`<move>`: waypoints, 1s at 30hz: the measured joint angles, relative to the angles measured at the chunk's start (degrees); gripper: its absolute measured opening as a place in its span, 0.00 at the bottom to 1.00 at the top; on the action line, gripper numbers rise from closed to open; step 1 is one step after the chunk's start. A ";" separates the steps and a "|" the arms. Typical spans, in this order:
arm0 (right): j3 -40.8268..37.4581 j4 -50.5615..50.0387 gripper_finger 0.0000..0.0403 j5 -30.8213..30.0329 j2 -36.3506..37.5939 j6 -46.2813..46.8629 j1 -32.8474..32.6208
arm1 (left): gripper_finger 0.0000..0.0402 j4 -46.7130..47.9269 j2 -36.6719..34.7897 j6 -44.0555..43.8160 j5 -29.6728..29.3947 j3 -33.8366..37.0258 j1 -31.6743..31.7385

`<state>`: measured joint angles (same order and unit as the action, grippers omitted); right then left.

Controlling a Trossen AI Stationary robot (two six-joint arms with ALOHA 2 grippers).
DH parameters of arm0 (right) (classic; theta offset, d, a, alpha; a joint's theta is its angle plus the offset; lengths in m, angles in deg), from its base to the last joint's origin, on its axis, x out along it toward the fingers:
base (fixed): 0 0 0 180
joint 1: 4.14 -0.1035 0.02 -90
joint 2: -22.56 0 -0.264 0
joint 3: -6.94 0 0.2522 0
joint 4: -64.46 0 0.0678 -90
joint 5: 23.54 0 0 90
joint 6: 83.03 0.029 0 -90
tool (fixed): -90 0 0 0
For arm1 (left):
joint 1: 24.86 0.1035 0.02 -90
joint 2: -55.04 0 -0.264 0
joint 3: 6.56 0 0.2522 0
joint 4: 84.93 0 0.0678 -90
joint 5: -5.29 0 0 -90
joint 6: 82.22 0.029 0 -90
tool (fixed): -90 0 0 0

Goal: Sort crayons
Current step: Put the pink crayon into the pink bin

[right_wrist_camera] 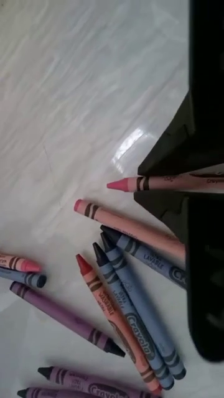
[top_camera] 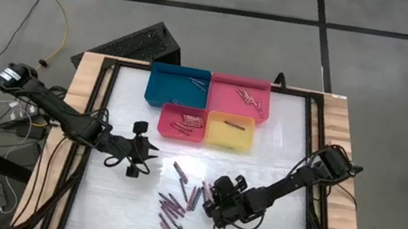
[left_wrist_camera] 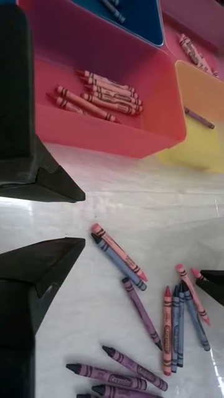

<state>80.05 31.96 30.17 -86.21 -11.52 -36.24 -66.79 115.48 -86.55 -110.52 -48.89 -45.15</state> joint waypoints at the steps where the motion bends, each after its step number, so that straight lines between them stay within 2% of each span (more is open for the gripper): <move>1: 0.00 -0.26 0.18 0.12 0.00 0.02 0.00 | 0.23 0.01 0.00 0.00 0.00 0.00 0.00; 10: -0.07 -0.71 0.01 0.35 -0.04 -0.17 -0.07 | 0.23 0.03 0.00 0.00 -0.01 0.00 0.00; 23: -0.19 -1.05 0.02 -2.32 0.56 -0.18 -0.07 | 0.23 0.04 0.00 0.00 0.00 0.00 0.00; 30: -0.39 -1.01 0.02 -1.36 2.75 -3.13 1.58 | 0.23 0.13 0.00 0.07 -0.03 0.00 0.00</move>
<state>79.66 30.95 28.81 -83.47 -14.66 -34.66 -66.65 115.48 -86.49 -110.55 -48.89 -45.15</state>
